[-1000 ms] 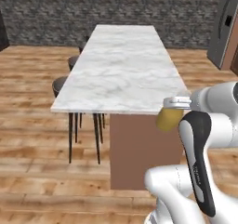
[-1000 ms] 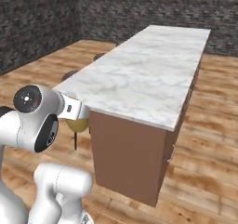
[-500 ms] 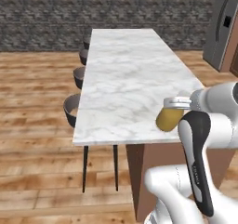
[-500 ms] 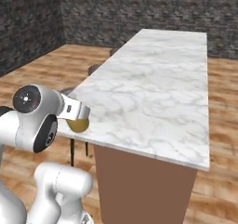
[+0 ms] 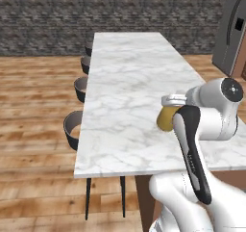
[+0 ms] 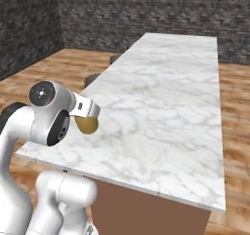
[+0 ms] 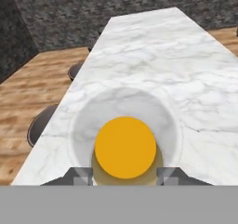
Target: Place the pitcher and cup on the dining counter for serving.
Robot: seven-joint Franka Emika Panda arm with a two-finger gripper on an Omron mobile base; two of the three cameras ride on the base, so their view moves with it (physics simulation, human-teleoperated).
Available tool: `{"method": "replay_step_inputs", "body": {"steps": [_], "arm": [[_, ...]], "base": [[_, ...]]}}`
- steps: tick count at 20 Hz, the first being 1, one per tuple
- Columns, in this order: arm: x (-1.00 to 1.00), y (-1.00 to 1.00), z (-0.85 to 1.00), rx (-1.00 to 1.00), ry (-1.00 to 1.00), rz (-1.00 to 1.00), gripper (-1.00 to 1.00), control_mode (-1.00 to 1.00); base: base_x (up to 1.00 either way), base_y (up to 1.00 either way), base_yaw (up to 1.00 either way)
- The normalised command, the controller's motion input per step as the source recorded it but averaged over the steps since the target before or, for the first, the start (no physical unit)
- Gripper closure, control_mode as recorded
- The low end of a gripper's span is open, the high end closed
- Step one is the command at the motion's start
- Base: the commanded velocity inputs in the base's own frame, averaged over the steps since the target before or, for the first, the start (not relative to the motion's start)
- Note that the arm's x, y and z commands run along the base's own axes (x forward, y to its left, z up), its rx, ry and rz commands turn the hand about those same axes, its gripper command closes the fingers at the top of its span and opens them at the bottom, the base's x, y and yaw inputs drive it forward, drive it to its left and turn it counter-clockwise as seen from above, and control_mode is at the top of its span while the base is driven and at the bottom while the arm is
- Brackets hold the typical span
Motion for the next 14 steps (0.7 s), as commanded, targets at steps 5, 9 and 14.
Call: {"method": "replay_step_inputs", "body": {"steps": [5,9,14], "arm": [[1.0,0.04,-0.21,-0.04,0.04,-0.06,1.0,-1.0],[0.93,0.02,-0.22,-0.02,0.02,-0.05,1.0,-1.0],[0.97,0.0,-0.33,0.0,0.0,-0.03,1.0,-1.0]], "base": [[0.0,0.0,0.0],[0.0,0.0,0.0],[0.0,0.0,0.0]]}}
